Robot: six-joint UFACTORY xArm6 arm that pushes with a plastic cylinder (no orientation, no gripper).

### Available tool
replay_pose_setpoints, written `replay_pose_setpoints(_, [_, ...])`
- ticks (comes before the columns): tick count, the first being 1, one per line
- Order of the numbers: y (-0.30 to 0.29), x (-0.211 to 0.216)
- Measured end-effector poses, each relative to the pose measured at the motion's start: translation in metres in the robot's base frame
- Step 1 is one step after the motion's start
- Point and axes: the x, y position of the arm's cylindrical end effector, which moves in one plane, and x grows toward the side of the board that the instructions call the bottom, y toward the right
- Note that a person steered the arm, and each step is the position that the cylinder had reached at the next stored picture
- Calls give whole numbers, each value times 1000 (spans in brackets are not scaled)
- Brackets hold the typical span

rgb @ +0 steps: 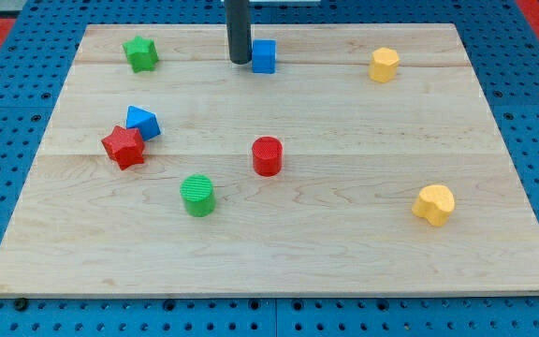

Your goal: Separate the blue triangle from red star

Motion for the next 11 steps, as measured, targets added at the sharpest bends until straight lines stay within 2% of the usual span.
replay_pose_setpoints(1, [-5, 26])
replay_pose_setpoints(3, [-55, 69])
replay_pose_setpoints(5, [-47, 130])
replay_pose_setpoints(6, [-63, 134])
replay_pose_setpoints(8, [-155, 134])
replay_pose_setpoints(11, [-133, 116])
